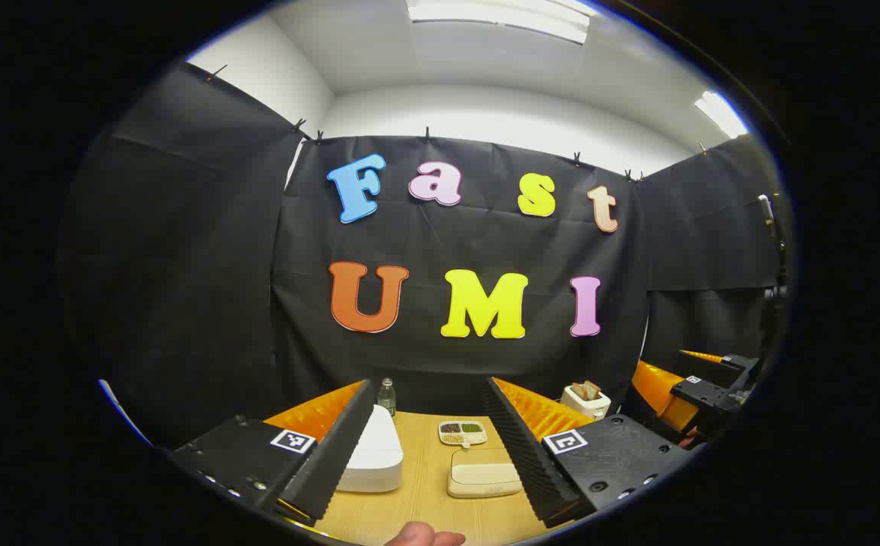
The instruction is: Close the left gripper, press the button to open the rice cooker; take a wooden spoon from the chopstick holder with the right hand, scoop a spoonful of rice and pour it into the rice cooker, then put the wooden spoon back into the chopstick holder.
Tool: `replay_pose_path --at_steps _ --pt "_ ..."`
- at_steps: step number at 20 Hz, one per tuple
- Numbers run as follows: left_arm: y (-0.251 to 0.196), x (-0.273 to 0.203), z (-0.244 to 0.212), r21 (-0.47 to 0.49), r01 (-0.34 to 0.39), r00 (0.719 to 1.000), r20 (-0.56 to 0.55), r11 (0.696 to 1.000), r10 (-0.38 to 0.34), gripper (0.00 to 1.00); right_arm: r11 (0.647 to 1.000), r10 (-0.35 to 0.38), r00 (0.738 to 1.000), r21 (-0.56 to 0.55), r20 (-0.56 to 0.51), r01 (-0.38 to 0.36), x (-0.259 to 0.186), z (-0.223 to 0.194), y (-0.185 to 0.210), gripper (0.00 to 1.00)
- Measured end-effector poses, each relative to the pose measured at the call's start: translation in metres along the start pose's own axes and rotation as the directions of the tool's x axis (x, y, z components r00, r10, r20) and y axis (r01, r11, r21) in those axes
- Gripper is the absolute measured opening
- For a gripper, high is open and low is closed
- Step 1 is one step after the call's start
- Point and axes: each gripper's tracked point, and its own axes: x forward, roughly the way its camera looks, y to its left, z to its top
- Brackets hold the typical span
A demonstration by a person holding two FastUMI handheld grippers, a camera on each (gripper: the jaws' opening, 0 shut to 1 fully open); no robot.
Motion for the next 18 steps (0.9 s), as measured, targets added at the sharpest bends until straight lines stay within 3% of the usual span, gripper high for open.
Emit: replay_pose_path --at_steps 18 --pt "0.018 -0.001 -0.004 0.001 -0.047 0.999 -0.006 0.999 0.047 0.94 1.0 -0.007 1.0 0.011 -0.024 0.008 0.009 -0.01 0.002 1.0"
